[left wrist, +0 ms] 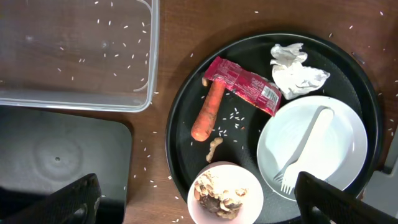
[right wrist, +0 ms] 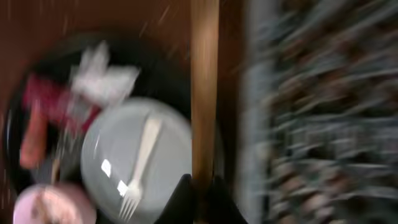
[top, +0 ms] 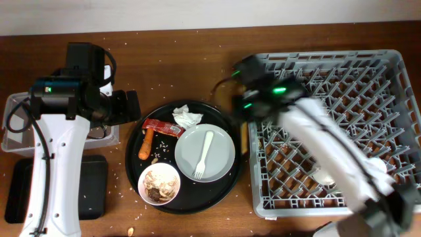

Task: Sort waste into correct bins and load items into the dishwasher rack
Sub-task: 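Grasp the wooden chopstick with the right gripper and drop it in the rack, then grasp the white plastic fork with the right gripper and place it in the rack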

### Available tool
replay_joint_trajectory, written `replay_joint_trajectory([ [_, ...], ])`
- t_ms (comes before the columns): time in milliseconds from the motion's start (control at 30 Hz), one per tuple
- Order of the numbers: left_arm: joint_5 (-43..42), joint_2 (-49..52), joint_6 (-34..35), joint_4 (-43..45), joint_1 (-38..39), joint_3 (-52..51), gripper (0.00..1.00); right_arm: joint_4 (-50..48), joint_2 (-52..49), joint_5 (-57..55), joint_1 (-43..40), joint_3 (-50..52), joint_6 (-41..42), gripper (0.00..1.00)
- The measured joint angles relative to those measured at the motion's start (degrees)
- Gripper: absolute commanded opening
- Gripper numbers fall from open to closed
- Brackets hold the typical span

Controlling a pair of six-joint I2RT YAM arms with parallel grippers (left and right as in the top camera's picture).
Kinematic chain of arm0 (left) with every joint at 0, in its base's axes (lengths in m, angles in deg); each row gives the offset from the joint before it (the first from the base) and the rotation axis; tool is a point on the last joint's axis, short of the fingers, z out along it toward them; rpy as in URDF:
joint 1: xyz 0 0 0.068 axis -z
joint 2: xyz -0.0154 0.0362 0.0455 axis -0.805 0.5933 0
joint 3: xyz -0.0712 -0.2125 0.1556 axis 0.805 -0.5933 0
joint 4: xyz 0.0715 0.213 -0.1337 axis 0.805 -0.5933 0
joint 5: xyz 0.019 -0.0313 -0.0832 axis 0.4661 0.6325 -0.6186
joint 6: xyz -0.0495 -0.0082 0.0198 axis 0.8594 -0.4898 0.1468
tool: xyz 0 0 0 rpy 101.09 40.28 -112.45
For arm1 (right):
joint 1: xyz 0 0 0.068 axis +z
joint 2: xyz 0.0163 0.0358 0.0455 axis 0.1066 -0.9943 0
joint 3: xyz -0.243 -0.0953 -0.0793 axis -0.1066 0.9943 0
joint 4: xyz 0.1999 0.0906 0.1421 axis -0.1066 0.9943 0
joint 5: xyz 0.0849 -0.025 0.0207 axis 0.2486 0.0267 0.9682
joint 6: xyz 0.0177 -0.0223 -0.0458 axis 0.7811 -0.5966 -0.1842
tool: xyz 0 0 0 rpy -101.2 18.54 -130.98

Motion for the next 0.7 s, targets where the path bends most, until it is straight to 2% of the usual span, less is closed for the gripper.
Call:
replay_joint_trajectory([
  [100, 0.0, 0.0, 0.0, 0.02, 0.0, 0.0, 0.99, 2.08, -0.63, -1.29, -9.77, -0.04, -7.19, 0.04],
  [133, 0.0, 0.0, 0.0, 0.02, 0.0, 0.0, 0.99, 2.36, -2.91, -0.92, -10.47, 0.85, -8.83, 0.35],
  [167, 0.0, 0.0, 0.0, 0.02, 0.0, 0.0, 0.99, 2.36, -5.99, -0.61, -10.45, 2.23, -10.16, 0.47],
  [233, 0.0, 0.0, 0.0, 0.02, 0.0, -0.02, 0.99, 2.6, -8.72, 1.75, -10.21, 3.34, -11.45, 0.53],
  [300, 0.02, 0.0, 0.0, 0.02, 0.0, 0.0, 0.99, 2.54, -7.5, 3.15, -8.52, 3.21, -11.74, 0.54],
  [333, 0.02, 0.0, 0.0, 0.02, 0.0, 0.0, 0.99, 2.34, -5.53, 3.96, -5.01, 2.97, -10.47, 0.54],
  [433, 0.02, 0.0, 0.0, 0.0, 0.0, 0.0, 0.99, 0.61, -3.34, 4.98, 6.19, 2.08, -3.39, 0.43],
  [467, 0.0, 0.0, 0.0, 0.02, 0.0, 0.0, 0.99, -0.02, -4.48, 4.94, 9.31, 2.08, -0.46, 0.39],
  [567, 0.02, 0.0, 0.0, 0.04, 0.0, 0.0, 0.99, -3.74, -13.42, 4.5, 15.58, 2.1, 9.05, 0.39],
  [633, 0.02, 0.0, 0.0, 0.02, 0.0, 0.0, 0.99, -5.46, -18.78, 4.0, 17.77, 2.1, 13.03, 0.39],
  [700, 0.02, 0.0, 0.0, 0.02, 0.0, 0.0, 0.99, -6.86, -23.74, 3.8, 18.97, 2.14, 18.36, 0.35],
])
